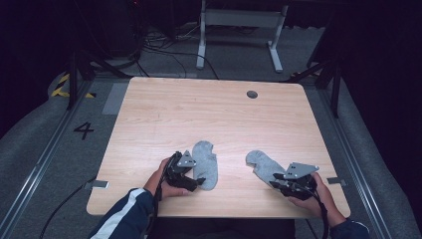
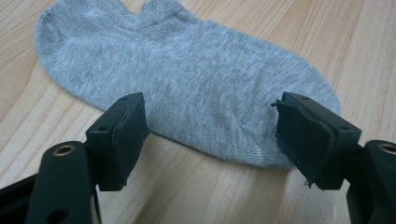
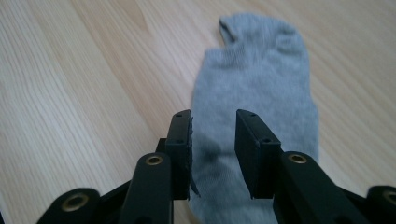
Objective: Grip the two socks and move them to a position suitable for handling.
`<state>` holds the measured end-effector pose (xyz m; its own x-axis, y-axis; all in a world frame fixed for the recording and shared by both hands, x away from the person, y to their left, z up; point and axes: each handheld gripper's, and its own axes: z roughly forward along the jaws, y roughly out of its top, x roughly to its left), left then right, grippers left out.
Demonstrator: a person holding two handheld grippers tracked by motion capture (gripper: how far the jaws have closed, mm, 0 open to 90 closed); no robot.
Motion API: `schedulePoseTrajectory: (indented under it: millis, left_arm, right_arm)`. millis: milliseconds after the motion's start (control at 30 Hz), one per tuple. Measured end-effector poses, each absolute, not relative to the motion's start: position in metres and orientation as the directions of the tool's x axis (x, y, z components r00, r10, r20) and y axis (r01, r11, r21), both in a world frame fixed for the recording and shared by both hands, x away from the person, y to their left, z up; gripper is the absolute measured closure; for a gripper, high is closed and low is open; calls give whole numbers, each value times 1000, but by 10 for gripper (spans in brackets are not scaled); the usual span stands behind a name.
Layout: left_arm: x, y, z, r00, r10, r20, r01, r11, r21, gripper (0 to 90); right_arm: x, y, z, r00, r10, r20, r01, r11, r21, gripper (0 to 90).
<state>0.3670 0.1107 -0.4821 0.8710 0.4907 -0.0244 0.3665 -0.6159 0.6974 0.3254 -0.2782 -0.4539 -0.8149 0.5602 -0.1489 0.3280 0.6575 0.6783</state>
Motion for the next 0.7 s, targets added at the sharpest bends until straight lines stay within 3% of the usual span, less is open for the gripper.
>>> schedulePoseTrajectory:
  millis: [233,467,700]
  left_arm:
    - [367,110,-482,870,492,-26,368,-616,697,242]
    - [367,110,-482,869,495,-24,370,-615,696,242]
    - [367,110,-482,864,503,-19,374,-616,694,227]
  right_arm:
    - [343,-248,-455,-835,528,-155,294,666,685,715]
    - [362,-225,-463,-818,554,-156,328,672,664,724]
    - [371,-228,-470,-781,609,-138,385,644,662,773]
